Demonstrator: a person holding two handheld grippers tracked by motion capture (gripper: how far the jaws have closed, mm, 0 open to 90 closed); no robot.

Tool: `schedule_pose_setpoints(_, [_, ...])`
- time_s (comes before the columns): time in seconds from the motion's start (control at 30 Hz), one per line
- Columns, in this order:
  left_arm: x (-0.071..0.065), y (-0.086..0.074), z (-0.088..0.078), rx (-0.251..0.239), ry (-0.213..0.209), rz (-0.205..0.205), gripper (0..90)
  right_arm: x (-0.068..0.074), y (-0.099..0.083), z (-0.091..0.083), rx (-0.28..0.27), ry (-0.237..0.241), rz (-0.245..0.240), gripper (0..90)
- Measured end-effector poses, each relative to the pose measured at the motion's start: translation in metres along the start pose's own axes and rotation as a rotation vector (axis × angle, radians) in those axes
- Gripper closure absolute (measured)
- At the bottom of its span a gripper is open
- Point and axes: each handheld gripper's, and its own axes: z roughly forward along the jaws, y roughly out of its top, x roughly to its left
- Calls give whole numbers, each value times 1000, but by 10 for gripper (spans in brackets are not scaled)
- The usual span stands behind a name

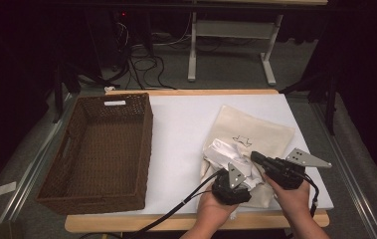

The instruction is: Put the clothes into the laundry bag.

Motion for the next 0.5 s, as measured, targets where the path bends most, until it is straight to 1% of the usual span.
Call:
schedule_pose_setpoints(0.07, [1,-2,-9,-16,5,-4,307,0,0,0,0,-1,-3,900])
schedule_pose_setpoints(0.1, [2,-3,-14,-21,1,-8,295,0,0,0,1,-2,0,900])
schedule_pose_setpoints(0.13, [3,-5,-18,-31,-3,-17,293,0,0,0,1,-4,-1,900])
schedule_pose_setpoints(0.17, [3,-5,-18,-31,-3,-17,290,0,0,0,1,-4,-1,900])
schedule_pose_setpoints(0.2, [4,-6,-24,-37,-8,-25,290,0,0,0,1,-4,-4,900])
schedule_pose_setpoints(0.3, [5,-8,-37,-65,-4,-26,287,1,0,1,1,-4,-7,900])
schedule_pose_setpoints(0.33, [5,-9,-45,-80,-4,-23,286,1,0,1,1,-5,-7,900])
schedule_pose_setpoints(0.37, [5,-9,-45,-80,-4,-23,285,1,0,0,1,-6,-5,900])
schedule_pose_setpoints(0.4, [6,-10,-54,-92,10,-11,282,1,0,0,2,-8,-3,900])
schedule_pose_setpoints(0.43, [6,-10,-54,-92,10,-11,280,0,0,0,2,-6,-6,900])
schedule_pose_setpoints(0.47, [11,-12,-62,-98,42,4,280,0,0,-1,2,-7,-3,900])
schedule_pose_setpoints(0.5, [15,-13,-65,-100,60,3,278,0,-1,-1,2,-5,-3,900])
